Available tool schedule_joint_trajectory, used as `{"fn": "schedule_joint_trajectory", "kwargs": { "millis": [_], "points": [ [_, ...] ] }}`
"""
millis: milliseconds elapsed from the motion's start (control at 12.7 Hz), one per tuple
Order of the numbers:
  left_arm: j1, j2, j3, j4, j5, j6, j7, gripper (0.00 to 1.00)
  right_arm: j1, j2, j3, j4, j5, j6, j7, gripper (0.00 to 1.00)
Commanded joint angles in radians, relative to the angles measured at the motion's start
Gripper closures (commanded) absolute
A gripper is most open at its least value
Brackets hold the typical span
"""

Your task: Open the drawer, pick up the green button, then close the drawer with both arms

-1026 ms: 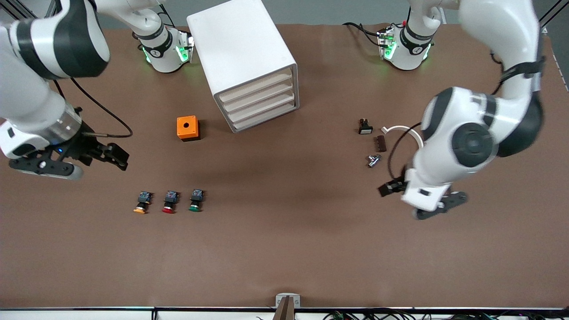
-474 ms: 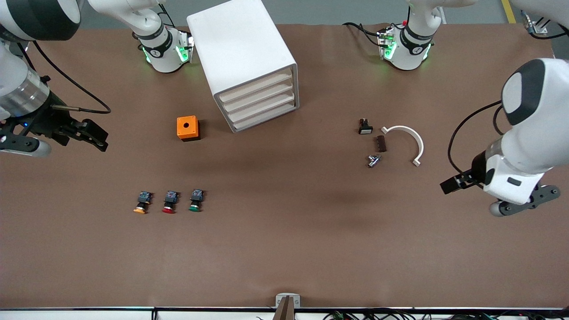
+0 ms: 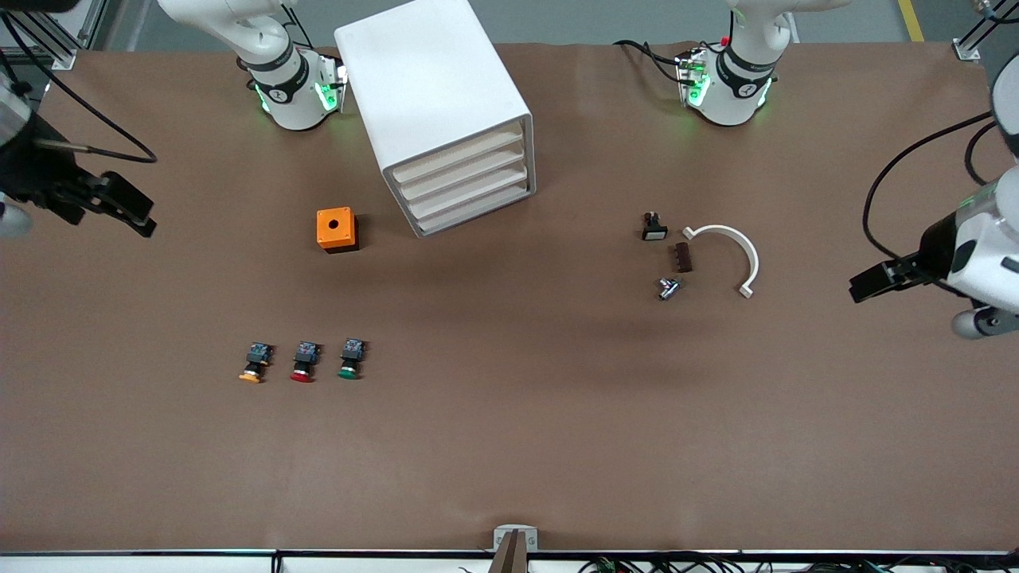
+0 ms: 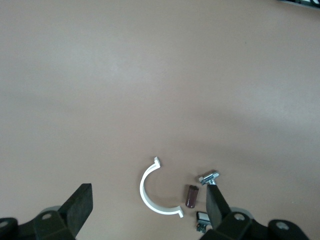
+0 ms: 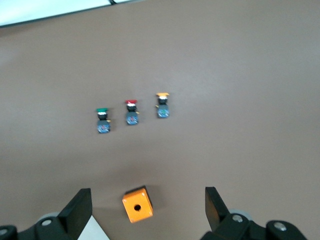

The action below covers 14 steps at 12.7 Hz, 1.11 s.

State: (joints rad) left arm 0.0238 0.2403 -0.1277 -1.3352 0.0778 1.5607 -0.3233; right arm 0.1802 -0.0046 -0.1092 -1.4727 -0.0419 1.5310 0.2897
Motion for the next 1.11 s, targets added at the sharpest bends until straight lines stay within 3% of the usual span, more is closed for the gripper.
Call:
{"fn": "schedule_joint_trajectory", "kwargs": {
  "millis": [0,316,1026],
  "points": [
    [0.030,-0.142,-0.010,-0.165,0.008,0.013,0.053,0.00,-0.051,-0.025,0.014,-0.001,-0.009,-0.032,-0.009,0.00],
    [0.031,-0.271,-0.010,-0.326,-0.006,0.070,0.087,0.00,-0.128,-0.006,0.017,0.003,0.010,-0.034,-0.009,0.00],
    [0.030,-0.283,-0.021,-0.311,-0.015,0.024,0.124,0.00,-0.124,0.006,0.020,0.009,-0.006,0.003,-0.012,0.00]
  ]
}}
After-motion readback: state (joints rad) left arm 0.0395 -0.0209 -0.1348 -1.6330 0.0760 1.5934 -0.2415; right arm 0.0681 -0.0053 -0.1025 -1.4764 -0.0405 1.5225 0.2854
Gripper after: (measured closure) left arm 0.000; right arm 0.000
